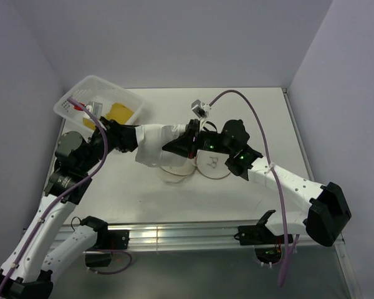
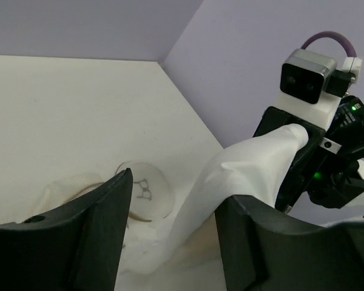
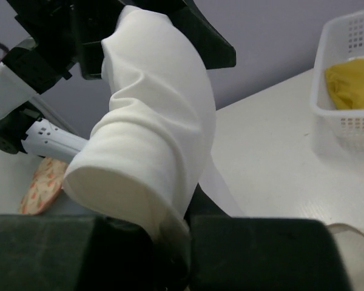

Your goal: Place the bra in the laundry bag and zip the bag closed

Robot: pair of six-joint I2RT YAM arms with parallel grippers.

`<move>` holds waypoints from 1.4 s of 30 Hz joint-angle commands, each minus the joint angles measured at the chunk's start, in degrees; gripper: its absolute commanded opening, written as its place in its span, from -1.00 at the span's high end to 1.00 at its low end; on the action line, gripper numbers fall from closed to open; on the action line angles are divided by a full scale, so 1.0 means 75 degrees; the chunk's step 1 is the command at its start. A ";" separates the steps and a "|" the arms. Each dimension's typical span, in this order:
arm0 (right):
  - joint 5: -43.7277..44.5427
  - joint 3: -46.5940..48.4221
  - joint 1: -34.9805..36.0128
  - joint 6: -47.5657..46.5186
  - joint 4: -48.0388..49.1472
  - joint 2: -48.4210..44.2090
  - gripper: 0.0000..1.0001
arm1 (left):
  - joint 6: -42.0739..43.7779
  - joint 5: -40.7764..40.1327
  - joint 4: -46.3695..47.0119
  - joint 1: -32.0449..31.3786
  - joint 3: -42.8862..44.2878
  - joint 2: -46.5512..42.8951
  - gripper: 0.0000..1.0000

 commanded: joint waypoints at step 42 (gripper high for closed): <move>0.1400 -0.1169 -0.1671 -0.0534 0.0448 -0.0716 1.00 | -0.1068 -0.1242 0.2215 -0.0318 -0.2268 0.4570 0.20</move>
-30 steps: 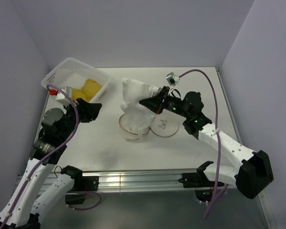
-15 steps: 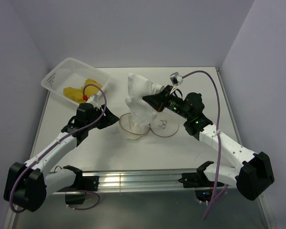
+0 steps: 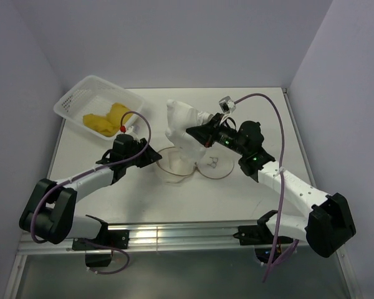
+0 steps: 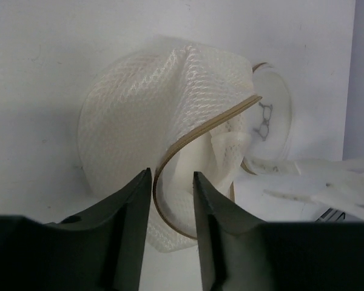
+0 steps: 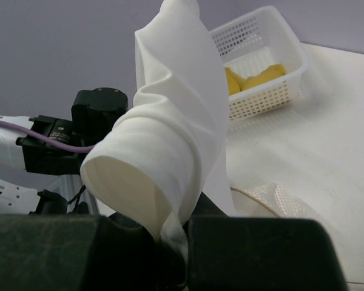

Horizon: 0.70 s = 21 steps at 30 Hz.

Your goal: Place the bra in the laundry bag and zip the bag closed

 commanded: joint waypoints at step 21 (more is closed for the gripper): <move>-0.1005 -0.0604 0.0099 -0.0720 0.0500 0.1782 1.00 | -0.0478 -0.0080 0.0952 -0.0185 -0.0016 -0.1233 1.00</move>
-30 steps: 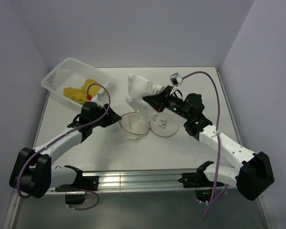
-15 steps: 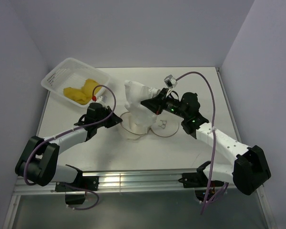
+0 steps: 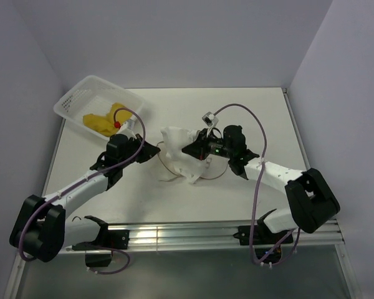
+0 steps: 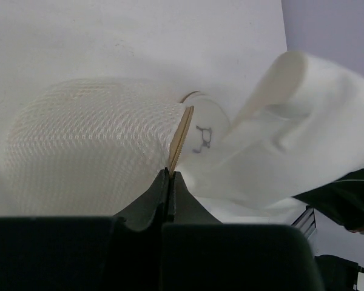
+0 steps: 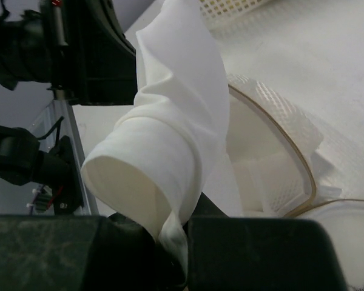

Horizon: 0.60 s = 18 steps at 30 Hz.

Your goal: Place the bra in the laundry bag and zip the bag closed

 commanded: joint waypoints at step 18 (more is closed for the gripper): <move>0.0175 0.0249 0.0907 -0.1049 -0.1666 0.0806 1.00 | -0.0143 0.0223 0.0544 -0.0136 0.0540 -0.0407 1.00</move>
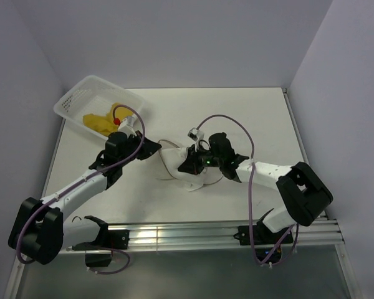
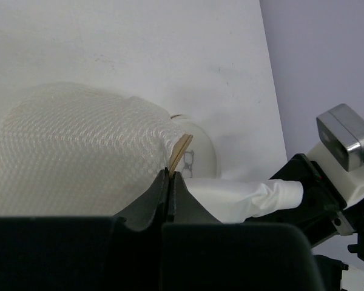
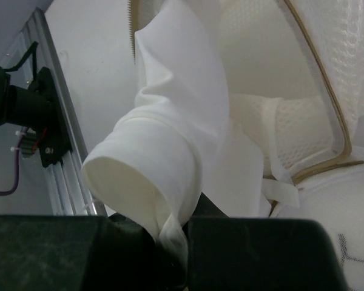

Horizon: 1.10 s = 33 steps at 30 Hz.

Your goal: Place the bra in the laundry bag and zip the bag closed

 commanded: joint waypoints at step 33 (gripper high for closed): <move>0.4655 -0.1103 0.1098 0.5574 0.3892 -0.1290 1.00 | -0.0459 0.0466 0.0348 -0.1390 -0.0536 -0.1278 1.00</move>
